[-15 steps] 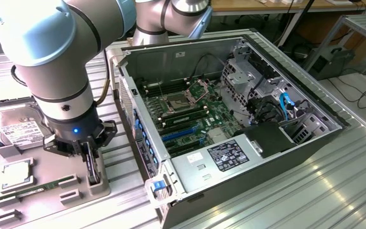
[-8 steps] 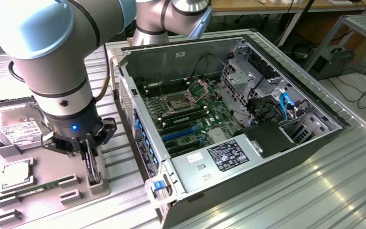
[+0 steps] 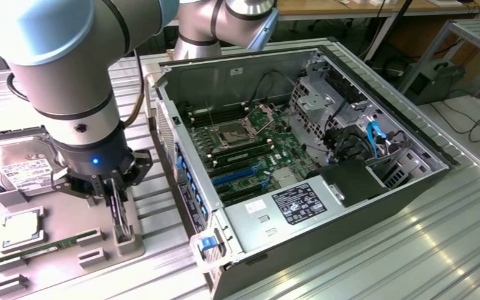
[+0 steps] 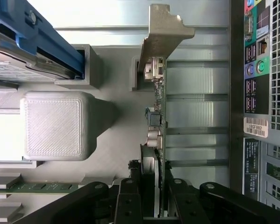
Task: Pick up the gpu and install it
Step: 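Pick up the gpu and move the gpu toward the slot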
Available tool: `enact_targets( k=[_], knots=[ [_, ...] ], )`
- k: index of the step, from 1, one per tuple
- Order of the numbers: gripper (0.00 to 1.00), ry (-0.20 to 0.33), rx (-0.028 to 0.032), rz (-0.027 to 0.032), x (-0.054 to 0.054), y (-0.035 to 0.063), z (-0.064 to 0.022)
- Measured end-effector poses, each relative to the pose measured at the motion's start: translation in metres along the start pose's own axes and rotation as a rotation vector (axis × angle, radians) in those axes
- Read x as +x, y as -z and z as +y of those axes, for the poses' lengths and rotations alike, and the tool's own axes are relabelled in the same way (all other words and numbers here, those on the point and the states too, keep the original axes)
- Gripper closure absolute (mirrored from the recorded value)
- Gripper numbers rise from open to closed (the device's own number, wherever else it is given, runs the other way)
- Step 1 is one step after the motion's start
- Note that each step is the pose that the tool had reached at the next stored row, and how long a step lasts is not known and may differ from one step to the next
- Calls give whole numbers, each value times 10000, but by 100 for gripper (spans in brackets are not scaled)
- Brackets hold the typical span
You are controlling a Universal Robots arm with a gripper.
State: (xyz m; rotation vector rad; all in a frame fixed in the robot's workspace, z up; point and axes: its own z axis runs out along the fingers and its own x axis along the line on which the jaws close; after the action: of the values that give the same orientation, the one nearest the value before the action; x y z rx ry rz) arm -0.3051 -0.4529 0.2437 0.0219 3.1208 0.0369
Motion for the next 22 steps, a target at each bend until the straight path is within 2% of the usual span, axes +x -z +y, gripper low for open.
enact_targets(
  k=[9,15,22],
  knots=[
    [73,0,1,1,-3,142,3],
    [73,0,1,1,-6,292,7],
    [73,0,1,1,-8,393,9]
  ],
)
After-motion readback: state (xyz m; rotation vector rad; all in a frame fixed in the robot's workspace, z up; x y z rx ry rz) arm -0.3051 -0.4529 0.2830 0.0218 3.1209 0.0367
